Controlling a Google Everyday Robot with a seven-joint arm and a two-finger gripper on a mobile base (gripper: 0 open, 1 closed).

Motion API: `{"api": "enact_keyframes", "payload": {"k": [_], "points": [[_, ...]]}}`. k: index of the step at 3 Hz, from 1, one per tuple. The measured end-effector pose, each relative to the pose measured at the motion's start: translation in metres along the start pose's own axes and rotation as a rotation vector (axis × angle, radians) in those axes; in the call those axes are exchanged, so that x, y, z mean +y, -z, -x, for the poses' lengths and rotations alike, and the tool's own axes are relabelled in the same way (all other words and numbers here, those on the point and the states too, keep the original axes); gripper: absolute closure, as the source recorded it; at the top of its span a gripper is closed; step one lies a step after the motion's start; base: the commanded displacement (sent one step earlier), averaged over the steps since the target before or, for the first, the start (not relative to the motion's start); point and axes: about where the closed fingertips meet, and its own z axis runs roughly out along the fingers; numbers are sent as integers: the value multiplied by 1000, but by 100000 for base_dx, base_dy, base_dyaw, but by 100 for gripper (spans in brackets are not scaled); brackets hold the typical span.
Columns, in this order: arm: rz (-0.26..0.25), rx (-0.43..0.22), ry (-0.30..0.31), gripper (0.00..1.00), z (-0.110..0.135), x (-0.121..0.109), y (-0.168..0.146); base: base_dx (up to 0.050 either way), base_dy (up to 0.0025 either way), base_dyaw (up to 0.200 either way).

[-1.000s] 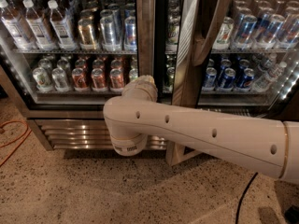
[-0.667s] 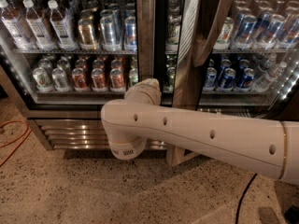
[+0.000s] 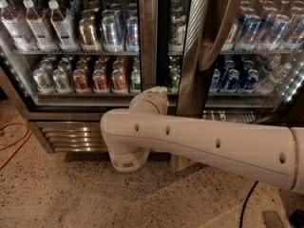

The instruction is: Open right fridge door

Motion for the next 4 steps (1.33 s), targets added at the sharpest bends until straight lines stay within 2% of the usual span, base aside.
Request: {"api": "enact_keyframes", "payload": {"k": [1,2,3,4], "points": [[-72,45,-6,100,-10,-10,0,0,0,0],[-172,141,-22,100,-29,-19,1,0,0,0],[-204,220,-49,100,-41,-15,6,0,0,0],[-229,265,-78,100,-47,-15,10,0,0,0]]}}
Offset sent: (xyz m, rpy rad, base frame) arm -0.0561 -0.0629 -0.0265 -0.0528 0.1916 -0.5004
